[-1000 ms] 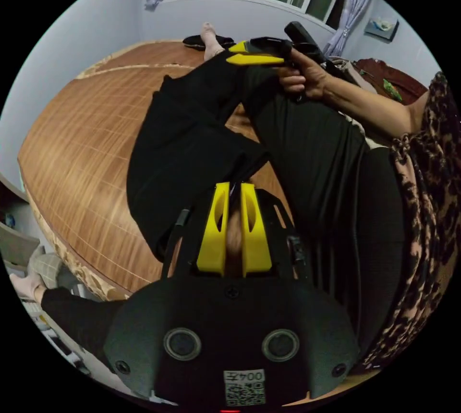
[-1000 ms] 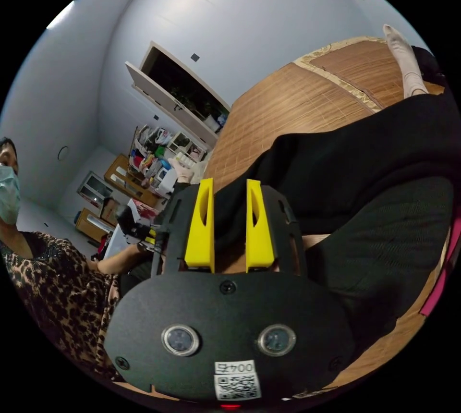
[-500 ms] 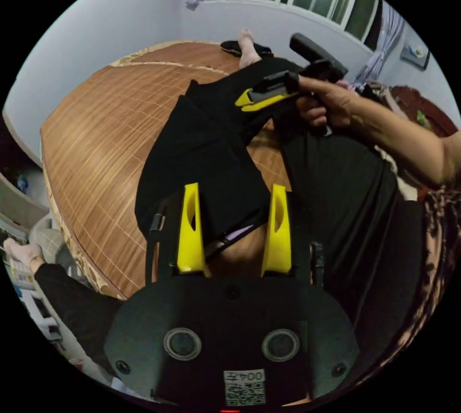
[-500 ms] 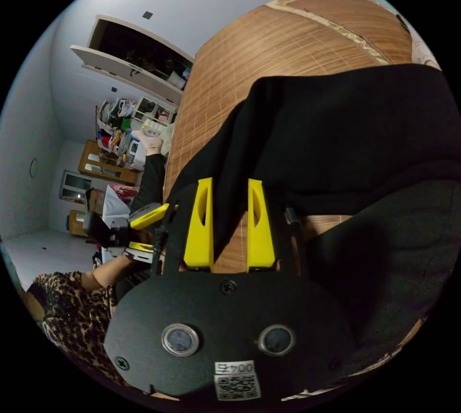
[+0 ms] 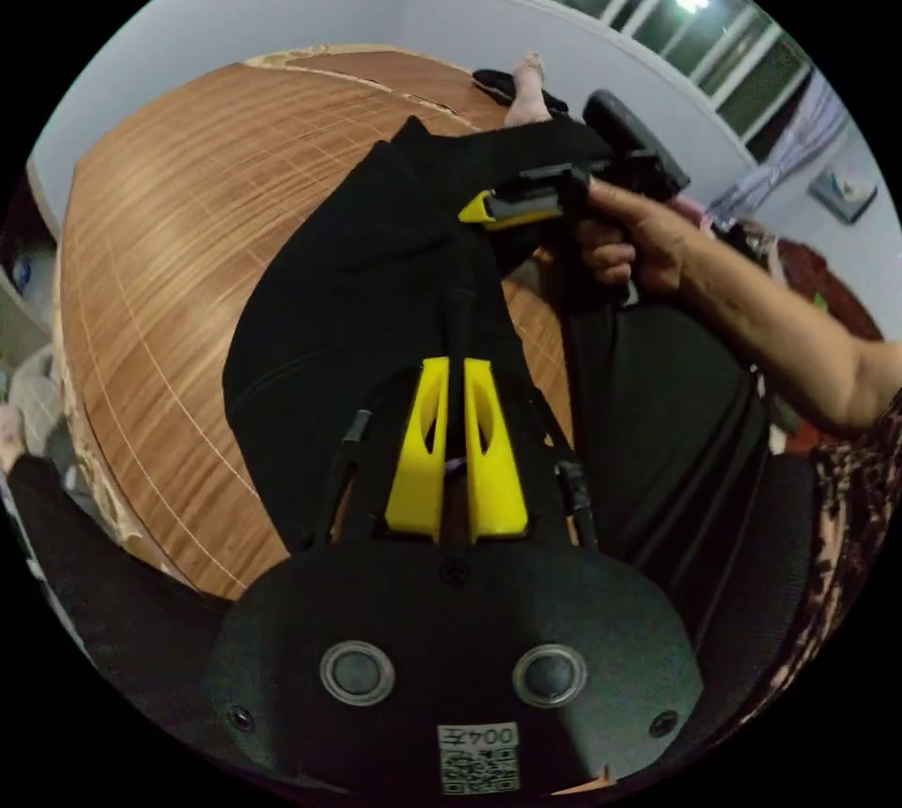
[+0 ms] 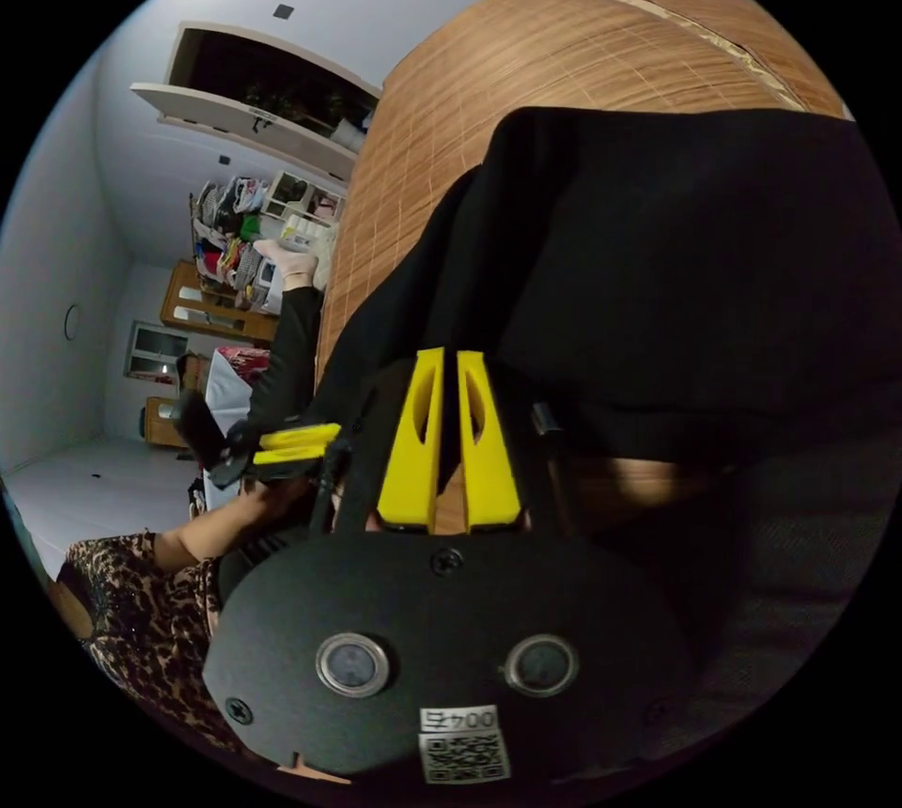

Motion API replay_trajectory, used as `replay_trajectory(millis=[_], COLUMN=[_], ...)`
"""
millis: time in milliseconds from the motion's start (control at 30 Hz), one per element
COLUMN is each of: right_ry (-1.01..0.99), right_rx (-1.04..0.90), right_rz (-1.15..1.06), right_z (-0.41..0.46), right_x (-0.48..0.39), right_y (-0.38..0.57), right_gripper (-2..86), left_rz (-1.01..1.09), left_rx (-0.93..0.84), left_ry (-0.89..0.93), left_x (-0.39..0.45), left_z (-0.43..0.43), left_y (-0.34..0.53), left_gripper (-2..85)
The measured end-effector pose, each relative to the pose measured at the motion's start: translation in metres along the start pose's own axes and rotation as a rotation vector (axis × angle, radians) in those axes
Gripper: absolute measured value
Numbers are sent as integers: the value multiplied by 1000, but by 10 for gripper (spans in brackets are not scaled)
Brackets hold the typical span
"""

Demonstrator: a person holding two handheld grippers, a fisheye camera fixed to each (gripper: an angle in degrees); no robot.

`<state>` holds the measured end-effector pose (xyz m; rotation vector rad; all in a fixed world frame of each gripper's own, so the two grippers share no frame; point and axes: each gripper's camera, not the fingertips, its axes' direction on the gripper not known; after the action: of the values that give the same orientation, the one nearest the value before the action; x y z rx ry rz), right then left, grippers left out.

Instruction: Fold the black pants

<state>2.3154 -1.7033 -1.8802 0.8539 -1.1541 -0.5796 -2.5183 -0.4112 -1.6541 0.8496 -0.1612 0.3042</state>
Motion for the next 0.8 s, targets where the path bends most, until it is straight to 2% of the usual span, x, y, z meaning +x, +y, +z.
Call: replay_trajectory(millis=[67, 167, 233, 300, 400, 500, 567, 667, 800], right_ry=[-8, -88, -237, -505, -714, -819, -813, -730, -594], right_rx=[-8, 35, 80, 112, 98, 79, 106, 182, 248], right_rz=[-20, -110, -194, -297, -452, -563, -578, -611, -833], right_z=[0, -11, -23, -39, -56, -69, -80, -107, -149], right_x=[-2, -9, -13, -17, -34, -49, -54, -69, -139], right_y=[3, 16, 29, 49, 77, 104, 114, 115, 100], right_gripper=[37, 19, 9, 2, -3, -5, -5, -5, -3], left_rz=[-85, -234, -346, -481, -495, -520, -526, -445, -268], left_rx=[82, 338, 520, 698, 711, 665, 611, 544, 636], left_ry=[116, 435, 607, 749, 739, 680, 663, 542, 347], left_x=[-32, -97, -139, -185, -215, -240, -257, -279, -295], left_z=[-19, -59, -81, -103, -127, -142, -144, -165, -250], left_y=[3, 18, 33, 54, 57, 37, 9, -63, -173], left_gripper=[33, 29, 28, 27, 27, 27, 28, 28, 30])
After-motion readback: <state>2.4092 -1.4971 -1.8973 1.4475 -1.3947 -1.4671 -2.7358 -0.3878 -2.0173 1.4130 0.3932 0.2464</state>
